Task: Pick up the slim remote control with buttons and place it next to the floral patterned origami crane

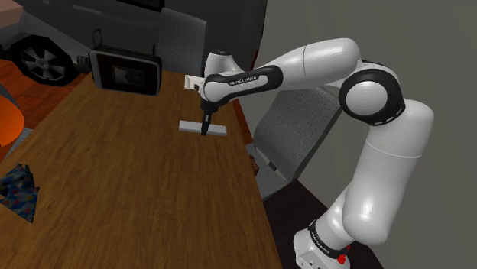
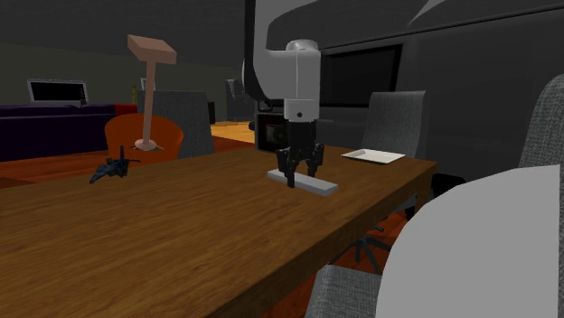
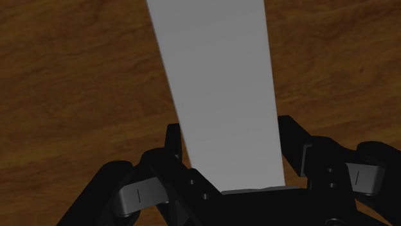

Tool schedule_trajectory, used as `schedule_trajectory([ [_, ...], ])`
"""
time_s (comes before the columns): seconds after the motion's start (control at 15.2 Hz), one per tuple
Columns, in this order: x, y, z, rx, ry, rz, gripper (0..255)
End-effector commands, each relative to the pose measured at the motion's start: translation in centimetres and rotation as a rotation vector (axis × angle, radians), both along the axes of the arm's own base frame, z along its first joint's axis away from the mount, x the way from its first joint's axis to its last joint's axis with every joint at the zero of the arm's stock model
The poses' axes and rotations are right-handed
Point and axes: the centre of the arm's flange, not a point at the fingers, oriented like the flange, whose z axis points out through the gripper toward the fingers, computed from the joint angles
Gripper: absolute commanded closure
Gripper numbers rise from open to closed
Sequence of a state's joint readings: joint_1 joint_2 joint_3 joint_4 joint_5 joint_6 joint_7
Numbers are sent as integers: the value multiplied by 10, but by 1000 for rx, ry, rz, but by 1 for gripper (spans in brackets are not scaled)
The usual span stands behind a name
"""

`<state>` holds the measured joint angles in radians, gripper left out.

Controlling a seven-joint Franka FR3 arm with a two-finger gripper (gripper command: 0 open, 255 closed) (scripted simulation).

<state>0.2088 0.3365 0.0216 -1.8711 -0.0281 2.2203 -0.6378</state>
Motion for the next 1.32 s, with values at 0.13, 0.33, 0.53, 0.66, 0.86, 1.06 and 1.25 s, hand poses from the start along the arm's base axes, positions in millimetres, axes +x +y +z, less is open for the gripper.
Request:
schedule_trajectory([
  [0.13, 0, -1, 21, 0, 0, 0, 255],
  [0.33, 0, -1, 37, 0, 0, 0, 255],
  [0.53, 0, -1, 53, 0, 0, 0, 255],
  [0.66, 0, -1, 64, 0, 0, 0, 255],
  [0.86, 0, -1, 79, 0, 0, 0, 255],
  [1.06, 0, -1, 95, 0, 0, 0, 255],
  [1.25, 0, -1, 111, 0, 0, 0, 255],
])
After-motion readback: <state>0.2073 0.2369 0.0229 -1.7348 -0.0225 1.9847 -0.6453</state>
